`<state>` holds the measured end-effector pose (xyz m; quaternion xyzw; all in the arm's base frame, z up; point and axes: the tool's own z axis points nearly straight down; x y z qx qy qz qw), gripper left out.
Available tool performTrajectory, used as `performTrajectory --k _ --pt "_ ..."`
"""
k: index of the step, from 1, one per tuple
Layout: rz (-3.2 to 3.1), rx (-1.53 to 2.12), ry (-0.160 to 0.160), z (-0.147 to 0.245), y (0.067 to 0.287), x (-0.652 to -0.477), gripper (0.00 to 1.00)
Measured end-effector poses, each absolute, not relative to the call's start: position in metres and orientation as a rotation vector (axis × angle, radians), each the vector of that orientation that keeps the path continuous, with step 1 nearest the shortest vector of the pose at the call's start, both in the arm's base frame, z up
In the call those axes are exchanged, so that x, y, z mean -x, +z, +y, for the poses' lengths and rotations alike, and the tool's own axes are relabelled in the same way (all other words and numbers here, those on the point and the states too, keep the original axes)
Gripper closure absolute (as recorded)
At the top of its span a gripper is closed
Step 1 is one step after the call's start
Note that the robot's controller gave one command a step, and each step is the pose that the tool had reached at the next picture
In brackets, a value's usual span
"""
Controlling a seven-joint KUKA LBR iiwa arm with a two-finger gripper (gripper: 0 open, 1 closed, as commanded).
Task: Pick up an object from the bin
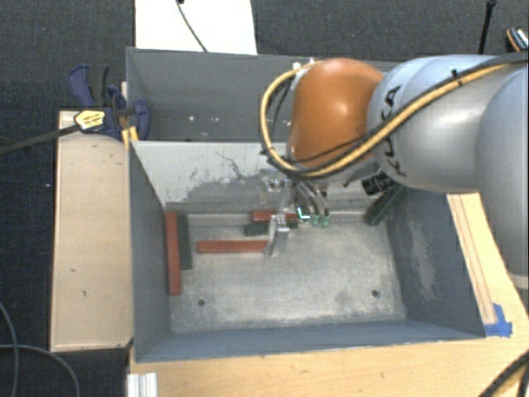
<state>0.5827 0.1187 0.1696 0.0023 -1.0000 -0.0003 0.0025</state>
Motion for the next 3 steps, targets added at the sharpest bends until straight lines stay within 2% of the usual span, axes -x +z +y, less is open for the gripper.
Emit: performTrajectory --k 1,2,3 --pt "-3.113 0.39 0.0 0.157 0.067 -0.571 0.0" --pt "-3.117 0.397 -0.003 0.156 0.07 -0.573 1.0" --pt "-3.131 0.353 -0.006 0.138 0.196 -0.57 1.0"
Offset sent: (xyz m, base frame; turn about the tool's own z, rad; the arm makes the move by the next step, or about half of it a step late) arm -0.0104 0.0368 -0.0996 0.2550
